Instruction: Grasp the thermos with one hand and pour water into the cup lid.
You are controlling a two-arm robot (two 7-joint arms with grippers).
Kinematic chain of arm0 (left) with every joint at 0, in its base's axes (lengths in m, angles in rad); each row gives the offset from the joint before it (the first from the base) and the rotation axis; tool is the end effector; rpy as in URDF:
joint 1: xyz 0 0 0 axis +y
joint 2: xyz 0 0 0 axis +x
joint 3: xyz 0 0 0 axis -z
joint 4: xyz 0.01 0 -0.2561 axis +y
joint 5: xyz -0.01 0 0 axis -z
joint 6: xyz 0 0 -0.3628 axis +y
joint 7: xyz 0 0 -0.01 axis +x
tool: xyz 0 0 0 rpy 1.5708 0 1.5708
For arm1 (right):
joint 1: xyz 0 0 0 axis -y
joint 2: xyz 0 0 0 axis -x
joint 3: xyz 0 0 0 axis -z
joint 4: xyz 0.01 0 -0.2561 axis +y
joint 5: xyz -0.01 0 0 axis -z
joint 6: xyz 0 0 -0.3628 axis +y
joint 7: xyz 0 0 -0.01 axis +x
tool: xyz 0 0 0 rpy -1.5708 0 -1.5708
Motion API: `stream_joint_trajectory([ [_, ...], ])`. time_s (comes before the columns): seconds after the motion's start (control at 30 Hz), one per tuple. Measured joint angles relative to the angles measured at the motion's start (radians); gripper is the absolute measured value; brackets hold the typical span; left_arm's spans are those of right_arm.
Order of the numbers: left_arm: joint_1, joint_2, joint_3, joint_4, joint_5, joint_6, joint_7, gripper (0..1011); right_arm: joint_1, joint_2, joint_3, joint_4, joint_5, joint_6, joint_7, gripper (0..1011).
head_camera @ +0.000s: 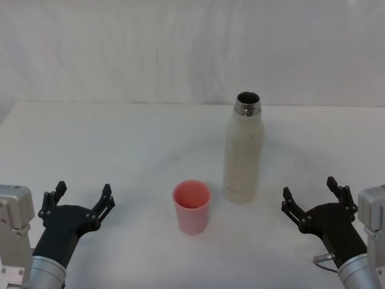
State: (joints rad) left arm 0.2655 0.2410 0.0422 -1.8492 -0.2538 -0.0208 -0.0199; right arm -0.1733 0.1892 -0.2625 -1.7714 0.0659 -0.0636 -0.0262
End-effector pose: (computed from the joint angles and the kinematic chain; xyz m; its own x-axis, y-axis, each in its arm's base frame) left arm 0.3153 0.0238 -0.2537 0.1246 0.9917 -0.0326 -0.9921 0.1240 -0.0176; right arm 0.3233 0.0602 -0.2657 0.2626 -0.9625 0.0674 0.9628 0.2660 0.0477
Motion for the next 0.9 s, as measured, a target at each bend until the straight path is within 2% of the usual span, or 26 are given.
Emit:
stream_joint_trajectory([
  [0.9,0.0,0.0,0.0,0.0,0.0,0.0,0.0,1001,0.0,0.0,0.0,0.0,0.0,0.0,0.0,1001],
])
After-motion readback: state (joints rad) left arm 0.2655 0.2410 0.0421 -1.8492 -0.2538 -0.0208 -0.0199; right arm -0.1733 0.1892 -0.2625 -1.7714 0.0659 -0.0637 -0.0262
